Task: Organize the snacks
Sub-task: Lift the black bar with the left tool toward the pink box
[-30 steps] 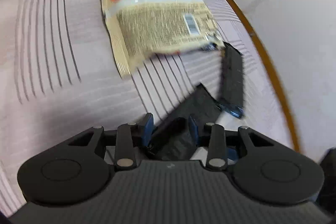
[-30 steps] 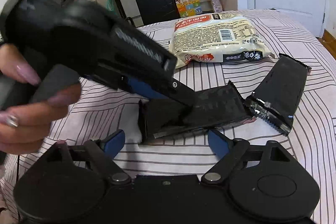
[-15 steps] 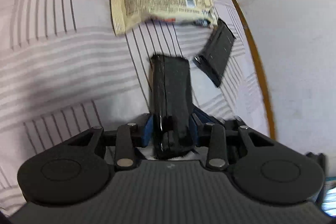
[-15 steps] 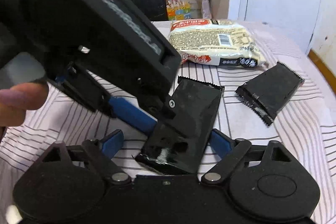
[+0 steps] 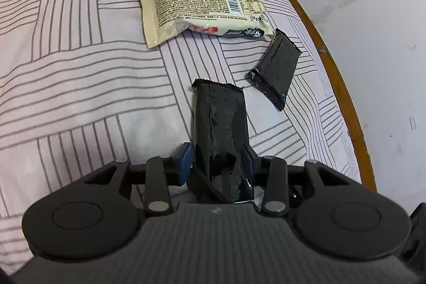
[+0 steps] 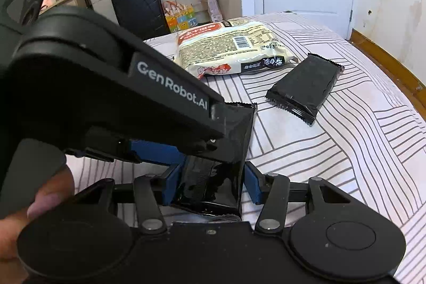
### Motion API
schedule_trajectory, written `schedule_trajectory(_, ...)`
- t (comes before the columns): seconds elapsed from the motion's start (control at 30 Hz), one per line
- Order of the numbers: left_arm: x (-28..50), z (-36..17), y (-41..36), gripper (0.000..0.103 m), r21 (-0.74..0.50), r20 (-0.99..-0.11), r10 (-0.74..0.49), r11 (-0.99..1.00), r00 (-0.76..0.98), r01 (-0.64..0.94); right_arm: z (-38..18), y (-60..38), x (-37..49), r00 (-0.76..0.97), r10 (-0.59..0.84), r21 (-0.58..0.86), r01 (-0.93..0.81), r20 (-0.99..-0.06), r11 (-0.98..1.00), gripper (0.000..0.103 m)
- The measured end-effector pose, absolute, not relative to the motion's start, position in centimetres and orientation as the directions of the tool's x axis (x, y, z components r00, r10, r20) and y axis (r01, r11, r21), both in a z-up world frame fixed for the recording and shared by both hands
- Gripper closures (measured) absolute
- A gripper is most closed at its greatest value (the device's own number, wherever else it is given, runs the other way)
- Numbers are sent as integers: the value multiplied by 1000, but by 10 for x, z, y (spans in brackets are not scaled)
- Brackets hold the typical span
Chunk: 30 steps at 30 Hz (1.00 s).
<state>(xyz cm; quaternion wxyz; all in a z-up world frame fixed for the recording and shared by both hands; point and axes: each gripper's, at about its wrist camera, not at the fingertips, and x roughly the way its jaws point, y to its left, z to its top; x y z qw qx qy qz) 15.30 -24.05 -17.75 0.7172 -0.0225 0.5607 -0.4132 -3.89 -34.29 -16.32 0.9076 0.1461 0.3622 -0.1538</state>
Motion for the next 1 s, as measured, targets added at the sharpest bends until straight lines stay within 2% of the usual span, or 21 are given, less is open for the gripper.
schedule_trajectory(0.17, 141, -164, -227, 65, -468, -803, -594, 673, 43, 573, -149, -328, -46, 696, -149, 142, 341, -702, 929, 47)
schedule_trajectory(0.63, 115, -114, -151, 65, -488, -789, -610, 694, 72, 530, -100, -274, -75, 742, -57, 124, 186, -668, 975, 47)
schedule_trajectory(1.0, 106, -82, -79, 65, -542, -729, -668, 695, 147, 473, -61, -229, -75, 757, -7, 74, 73, -653, 995, 47)
